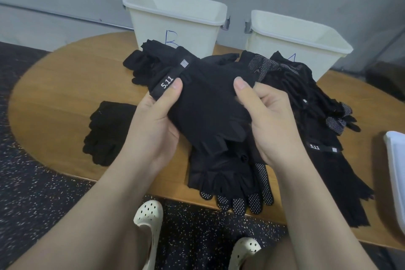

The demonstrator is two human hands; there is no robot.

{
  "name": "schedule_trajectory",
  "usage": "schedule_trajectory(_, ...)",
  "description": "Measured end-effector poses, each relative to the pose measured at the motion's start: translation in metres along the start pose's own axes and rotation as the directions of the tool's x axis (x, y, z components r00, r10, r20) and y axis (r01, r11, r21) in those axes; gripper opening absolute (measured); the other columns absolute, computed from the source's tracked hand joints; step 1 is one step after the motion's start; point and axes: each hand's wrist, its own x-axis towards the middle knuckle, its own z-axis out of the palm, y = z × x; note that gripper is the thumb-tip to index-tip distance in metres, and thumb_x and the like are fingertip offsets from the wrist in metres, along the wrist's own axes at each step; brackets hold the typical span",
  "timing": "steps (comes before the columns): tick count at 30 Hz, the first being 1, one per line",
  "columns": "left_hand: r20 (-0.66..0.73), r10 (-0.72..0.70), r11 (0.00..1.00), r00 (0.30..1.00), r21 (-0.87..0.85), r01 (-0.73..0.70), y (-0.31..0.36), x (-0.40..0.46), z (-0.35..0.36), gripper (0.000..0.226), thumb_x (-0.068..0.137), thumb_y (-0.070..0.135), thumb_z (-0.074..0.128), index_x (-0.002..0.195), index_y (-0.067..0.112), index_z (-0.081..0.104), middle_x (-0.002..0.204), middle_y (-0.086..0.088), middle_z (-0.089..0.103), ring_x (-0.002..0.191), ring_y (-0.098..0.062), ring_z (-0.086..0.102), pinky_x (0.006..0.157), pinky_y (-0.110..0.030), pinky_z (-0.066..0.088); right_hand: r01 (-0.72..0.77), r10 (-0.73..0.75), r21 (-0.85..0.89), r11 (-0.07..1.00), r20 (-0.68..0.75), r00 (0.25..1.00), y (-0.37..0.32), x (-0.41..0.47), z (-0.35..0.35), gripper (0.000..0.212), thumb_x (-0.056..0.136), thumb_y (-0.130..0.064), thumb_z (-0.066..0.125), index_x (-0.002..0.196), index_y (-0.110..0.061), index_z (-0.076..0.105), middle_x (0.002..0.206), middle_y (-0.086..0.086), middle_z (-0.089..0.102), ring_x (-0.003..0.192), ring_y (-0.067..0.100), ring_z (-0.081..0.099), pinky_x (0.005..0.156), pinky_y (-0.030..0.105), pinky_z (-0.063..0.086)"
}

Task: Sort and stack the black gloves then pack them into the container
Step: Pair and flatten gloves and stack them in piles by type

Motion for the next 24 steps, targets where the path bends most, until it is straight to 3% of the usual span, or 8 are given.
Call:
schedule_trajectory(4,-0.067,0.016,0.996,0.998,0.094,-0.010,0.001,-0.003,-0.002,0.039,0.103,0.020,0.057,0.140,0.010,0.059,0.134,-0.011,0.068,0.124,-0.029,0.065,0.110,-0.051,0.048,-0.058,0.062,-0.051,0.997,0.070,0.996,-0.006,-0.009,-0.011,0.065,0.096,-0.044,0.062,0.090,0.020,0.062,0.068,0.010,0.070,0.059,0.016,0.064,0.056,0.030,0.051)
schedule_trajectory(7,-0.072,0.006,0.976,0.997,0.219,0.010,0.001,-0.005,-0.010,0.034,0.102,0.020,0.059,0.135,0.011,0.063,0.129,-0.009,0.071,0.122,-0.027,0.067,0.111,-0.051,0.047,-0.061,0.109,-0.289,0.955,0.154,0.982,-0.002,-0.015,-0.027,0.060,0.103,-0.048,0.047,0.097,0.007,0.071,0.081,0.009,0.075,0.075,0.019,0.070,0.069,0.033,0.055)
schedule_trajectory(10,-0.075,-0.058,0.948,0.995,0.310,0.079,0.002,-0.007,-0.017,0.031,0.101,0.020,0.060,0.131,0.011,0.066,0.125,-0.008,0.073,0.118,-0.027,0.069,0.109,-0.049,0.049,0.047,0.062,-0.664,0.746,0.139,0.988,0.011,-0.027,-0.040,0.049,0.098,-0.058,0.045,0.104,-0.017,0.071,0.091,-0.004,0.069,0.087,0.015,0.065,0.082,0.044,0.053)
schedule_trajectory(12,-0.065,-0.102,0.931,0.993,0.347,0.119,0.003,-0.009,-0.021,0.031,0.101,0.021,0.060,0.129,0.010,0.067,0.123,-0.008,0.074,0.118,-0.027,0.069,0.107,-0.046,0.051,0.048,0.066,-0.737,0.674,0.126,0.990,0.014,-0.038,-0.044,0.046,0.086,-0.067,0.056,0.113,-0.031,0.067,0.095,-0.013,0.065,0.092,0.009,0.061,0.082,0.037,0.052)
schedule_trajectory(15,-0.048,-0.188,0.899,0.981,0.394,0.192,0.003,-0.011,-0.022,0.033,0.098,0.026,0.063,0.126,0.012,0.069,0.120,-0.007,0.075,0.115,-0.025,0.071,0.104,-0.043,0.052,0.079,0.101,-0.842,0.534,0.156,0.983,0.019,-0.051,-0.048,0.058,0.077,-0.070,0.066,0.123,-0.035,0.062,0.098,-0.020,0.057,0.095,0.002,0.056,0.082,0.026,0.048)
schedule_trajectory(19,0.019,-0.271,0.882,0.962,0.406,0.241,0.002,-0.009,-0.020,0.034,0.097,0.027,0.061,0.125,0.012,0.070,0.120,-0.008,0.075,0.112,-0.023,0.072,0.096,-0.035,0.056,0.042,0.047,-0.778,0.627,0.091,0.995,0.033,-0.056,-0.053,0.033,0.088,-0.043,0.068,0.116,-0.025,0.070,0.099,-0.019,0.065,0.094,0.002,0.061,0.086,0.031,0.052)
schedule_trajectory(22,0.049,-0.299,0.867,0.953,0.432,0.249,-0.004,-0.007,-0.014,0.034,0.096,0.025,0.061,0.125,0.009,0.070,0.119,-0.009,0.076,0.110,-0.023,0.073,0.093,-0.031,0.056,-0.020,0.005,-0.671,0.741,-0.025,1.000,0.037,-0.054,-0.058,0.006,0.094,-0.024,0.071,0.099,-0.024,0.073,0.083,-0.018,0.069,0.078,0.003,0.064,0.072,0.024,0.050)
schedule_trajectory(24,0.052,-0.314,0.859,0.948,0.440,0.260,-0.011,-0.006,-0.008,0.033,0.096,0.023,0.061,0.123,0.008,0.070,0.117,-0.010,0.076,0.108,-0.023,0.073,0.092,-0.029,0.058,-0.058,0.025,-0.627,0.777,-0.061,0.998,0.039,-0.052,-0.061,0.005,0.094,-0.019,0.071,0.094,-0.023,0.074,0.082,-0.014,0.072,0.076,0.009,0.067,0.072,0.032,0.055)
